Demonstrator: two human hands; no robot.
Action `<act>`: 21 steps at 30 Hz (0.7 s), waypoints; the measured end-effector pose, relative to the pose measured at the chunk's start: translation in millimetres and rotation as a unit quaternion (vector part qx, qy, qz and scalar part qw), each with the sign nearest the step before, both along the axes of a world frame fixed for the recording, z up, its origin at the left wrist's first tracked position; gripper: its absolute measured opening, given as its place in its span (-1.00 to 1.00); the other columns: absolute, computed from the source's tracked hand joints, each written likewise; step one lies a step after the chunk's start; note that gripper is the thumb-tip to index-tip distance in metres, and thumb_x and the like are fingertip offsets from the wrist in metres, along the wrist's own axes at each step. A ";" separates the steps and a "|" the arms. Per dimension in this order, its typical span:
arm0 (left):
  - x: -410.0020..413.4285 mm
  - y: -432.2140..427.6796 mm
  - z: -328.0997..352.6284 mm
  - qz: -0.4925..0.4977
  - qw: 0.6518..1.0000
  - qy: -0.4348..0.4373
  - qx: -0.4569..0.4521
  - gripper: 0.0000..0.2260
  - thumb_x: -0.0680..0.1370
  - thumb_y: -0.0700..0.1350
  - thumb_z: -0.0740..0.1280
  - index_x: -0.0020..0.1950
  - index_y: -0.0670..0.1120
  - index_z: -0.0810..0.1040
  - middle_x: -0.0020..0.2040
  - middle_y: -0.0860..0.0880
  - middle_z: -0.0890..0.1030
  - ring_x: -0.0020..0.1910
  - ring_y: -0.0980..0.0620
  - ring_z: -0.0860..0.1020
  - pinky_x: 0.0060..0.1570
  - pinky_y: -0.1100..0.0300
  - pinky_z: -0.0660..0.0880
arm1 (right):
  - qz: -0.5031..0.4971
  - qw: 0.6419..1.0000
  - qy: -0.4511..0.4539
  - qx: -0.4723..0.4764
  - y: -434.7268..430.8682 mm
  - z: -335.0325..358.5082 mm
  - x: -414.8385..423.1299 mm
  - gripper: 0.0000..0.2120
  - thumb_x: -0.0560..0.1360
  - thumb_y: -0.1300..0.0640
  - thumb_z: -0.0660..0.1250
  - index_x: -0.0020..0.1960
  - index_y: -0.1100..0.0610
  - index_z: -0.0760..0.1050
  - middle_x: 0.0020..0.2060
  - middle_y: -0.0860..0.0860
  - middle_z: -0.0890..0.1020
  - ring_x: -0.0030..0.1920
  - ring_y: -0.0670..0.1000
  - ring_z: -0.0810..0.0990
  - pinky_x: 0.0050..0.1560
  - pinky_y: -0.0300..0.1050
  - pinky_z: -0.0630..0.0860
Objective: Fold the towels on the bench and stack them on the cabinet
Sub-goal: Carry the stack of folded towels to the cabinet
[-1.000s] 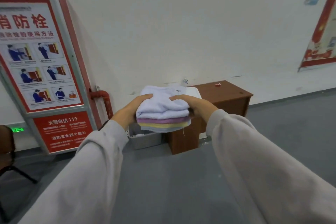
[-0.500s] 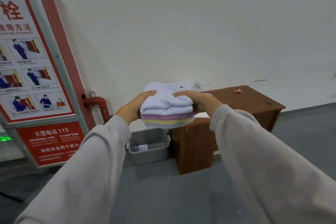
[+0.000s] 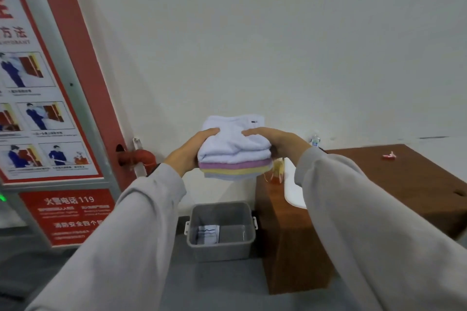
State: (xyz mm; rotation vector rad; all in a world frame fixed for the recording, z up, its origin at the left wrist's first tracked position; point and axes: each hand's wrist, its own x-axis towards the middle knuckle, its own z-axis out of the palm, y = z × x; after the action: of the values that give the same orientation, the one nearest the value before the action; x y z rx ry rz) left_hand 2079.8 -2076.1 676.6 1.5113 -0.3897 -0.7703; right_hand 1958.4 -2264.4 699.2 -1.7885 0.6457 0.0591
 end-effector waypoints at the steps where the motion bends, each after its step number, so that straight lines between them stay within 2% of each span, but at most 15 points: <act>1: 25.2 -12.0 -2.0 0.009 1.000 -0.004 0.000 -0.78 0.68 0.03 0.27 0.04 -0.11 0.57 -0.03 -0.08 0.66 -0.13 0.04 0.61 -0.23 0.29 0.56 | -0.030 0.999 0.001 0.031 -7.9 -5.6 21.2 -0.75 0.62 -0.05 0.33 0.20 0.08 0.52 -0.05 -0.01 0.61 -0.01 0.04 0.61 -0.09 -0.09 0.56; 2: 52.1 -24.6 -4.4 0.017 1.000 -0.002 0.002 -0.76 0.70 0.00 0.22 -0.02 -0.10 0.57 -0.08 -0.08 0.66 -0.15 0.08 0.58 -0.27 0.34 0.52 | -0.024 0.999 0.001 0.037 -20.9 -13.7 46.1 -0.74 0.62 -0.05 0.33 0.20 0.09 0.52 -0.03 0.01 0.61 0.03 0.05 0.61 -0.03 -0.07 0.56; 3: 79.3 -36.7 -9.5 0.018 1.000 -0.007 0.009 -0.74 0.72 -0.01 0.19 -0.04 -0.12 0.56 -0.11 -0.08 0.64 -0.16 0.09 0.56 -0.28 0.35 0.50 | -0.003 1.000 0.000 0.031 -32.1 -18.1 70.4 -0.71 0.63 -0.04 0.32 0.25 0.11 0.51 0.03 0.02 0.61 0.15 0.07 0.60 0.10 -0.06 0.55; 5: 133.2 -58.1 -16.8 0.019 0.999 -0.009 0.024 -0.71 0.71 0.01 0.21 0.06 -0.18 0.59 -0.05 -0.13 0.64 -0.13 0.05 0.58 -0.21 0.28 0.49 | 0.036 0.999 0.012 0.000 -53.9 -22.8 126.5 -0.53 0.55 -0.12 0.41 0.32 0.16 0.53 0.16 0.03 0.64 0.32 0.10 0.56 0.35 0.00 0.49; 7: 186.7 -77.9 -19.3 0.009 0.999 -0.012 0.035 -0.64 0.69 0.06 0.24 0.22 -0.22 0.57 0.09 -0.17 0.65 -0.07 0.01 0.60 -0.13 0.22 0.48 | 0.018 0.999 0.030 0.012 -80.7 -30.9 184.6 -0.35 0.31 -0.25 0.51 0.27 0.09 0.59 0.16 0.04 0.69 0.23 0.12 0.63 0.32 0.12 0.54; 9: 232.3 -95.5 -19.3 -0.004 0.999 -0.010 0.048 -0.56 0.66 0.12 0.27 0.29 -0.24 0.57 0.18 -0.19 0.65 0.02 -0.04 0.61 -0.04 0.19 0.49 | 0.003 0.999 0.031 0.015 -101.2 -35.8 229.9 -0.28 0.20 -0.30 0.54 0.26 0.04 0.60 0.15 0.03 0.70 0.17 0.12 0.66 0.25 0.16 0.59; 11: 271.8 -113.6 -17.5 -0.009 0.998 -0.010 0.054 -0.53 0.65 0.14 0.29 0.32 -0.24 0.58 0.22 -0.22 0.66 0.09 -0.08 0.61 0.02 0.17 0.50 | -0.010 0.999 0.022 0.046 -121.9 -39.6 269.9 -0.23 0.17 -0.31 0.60 0.29 0.01 0.58 0.15 0.01 0.71 0.17 0.11 0.67 0.24 0.14 0.59; 16: 349.2 -154.2 -24.5 -0.029 0.999 0.016 0.032 -0.63 0.66 0.06 0.29 0.26 -0.20 0.60 0.07 -0.14 0.72 -0.03 0.01 0.67 -0.07 0.19 0.53 | -0.024 0.997 0.014 0.069 -167.9 -48.0 349.2 -0.26 0.21 -0.28 0.63 0.28 0.03 0.58 0.13 0.01 0.72 0.15 0.09 0.69 0.19 0.09 0.63; 21: 408.4 -189.9 -62.9 -0.027 0.998 0.051 0.037 -0.61 0.62 0.05 0.33 0.30 -0.21 0.59 0.14 -0.16 0.71 0.02 -0.03 0.69 0.01 0.14 0.56 | -0.012 0.995 0.025 0.091 -214.2 -86.9 422.1 -0.20 0.19 -0.28 0.64 0.32 0.03 0.54 0.20 0.00 0.68 0.21 0.09 0.64 0.19 0.06 0.61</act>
State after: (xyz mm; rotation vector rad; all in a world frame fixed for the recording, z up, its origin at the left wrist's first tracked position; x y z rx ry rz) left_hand 2488.2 -2266.0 613.7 1.5292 -0.3300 -0.9084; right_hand 2380.5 -2478.6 612.3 -1.6076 0.6766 0.1420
